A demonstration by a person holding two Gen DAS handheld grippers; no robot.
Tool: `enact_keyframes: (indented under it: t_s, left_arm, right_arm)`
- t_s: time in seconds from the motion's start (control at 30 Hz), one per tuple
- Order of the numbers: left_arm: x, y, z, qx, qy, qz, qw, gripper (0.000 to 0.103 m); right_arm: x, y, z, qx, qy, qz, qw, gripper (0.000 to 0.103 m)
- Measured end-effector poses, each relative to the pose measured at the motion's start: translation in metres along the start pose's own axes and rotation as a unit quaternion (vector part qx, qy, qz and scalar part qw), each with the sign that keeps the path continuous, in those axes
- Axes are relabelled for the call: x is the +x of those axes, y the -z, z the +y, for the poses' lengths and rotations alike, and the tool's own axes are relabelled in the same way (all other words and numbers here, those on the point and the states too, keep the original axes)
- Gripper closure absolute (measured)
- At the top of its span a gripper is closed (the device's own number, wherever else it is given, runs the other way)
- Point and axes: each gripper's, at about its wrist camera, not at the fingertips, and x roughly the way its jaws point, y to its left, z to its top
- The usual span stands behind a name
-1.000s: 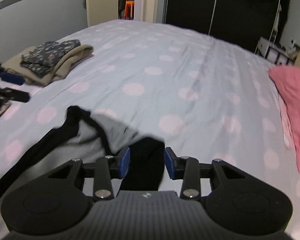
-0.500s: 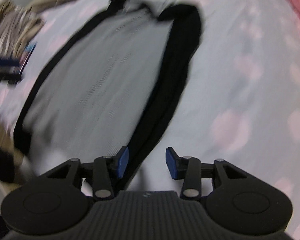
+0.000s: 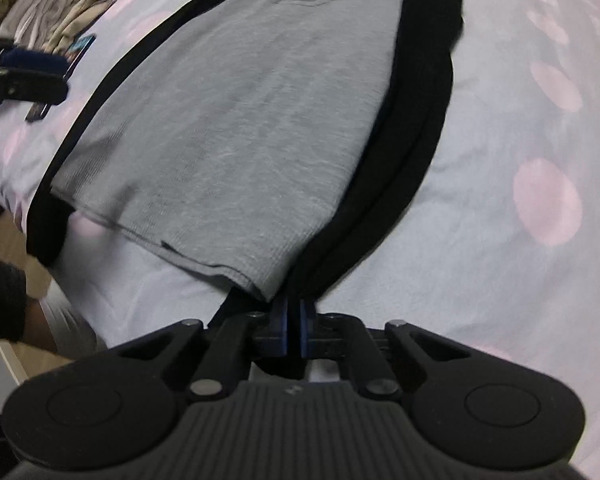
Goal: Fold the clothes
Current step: 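Open both grippers and release the grey shirt flat on the bed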
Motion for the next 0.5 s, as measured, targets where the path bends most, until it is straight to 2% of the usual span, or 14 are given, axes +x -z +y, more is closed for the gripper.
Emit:
enact_keyframes:
  t_s: [0.07,0.1,0.17,0.27,0.4,0.5]
  left_arm:
    - [0.004,0.001,0.001,0.0,0.002,0.008,1.0,0.054]
    - [0.005,0.002,0.002,-0.001,0.004,0.011,0.9999,0.054]
    - [0.006,0.001,0.004,-0.005,0.006,0.013,0.9999,0.054]
    - [0.007,-0.002,0.007,-0.012,0.01,0.012,0.9998,0.054]
    - [0.008,-0.007,0.008,-0.017,0.006,0.008,0.9998,0.054]
    - [0.011,-0.01,0.011,-0.02,0.003,0.009,0.9998,0.054]
  right_arm:
    - [-0.025,-0.004,-0.007,-0.029,0.022,-0.007,0.999,0.096]
    - [-0.039,-0.006,-0.015,-0.043,0.048,-0.015,0.998,0.097]
    - [-0.068,-0.009,-0.036,-0.061,0.112,-0.032,0.991,0.097]
    - [-0.107,-0.01,-0.078,-0.061,0.216,-0.057,0.973,0.097]
    - [-0.118,-0.012,-0.142,0.0,0.275,-0.074,0.959,0.097]
    - [-0.093,-0.011,-0.159,-0.007,0.322,-0.041,0.946,0.093]
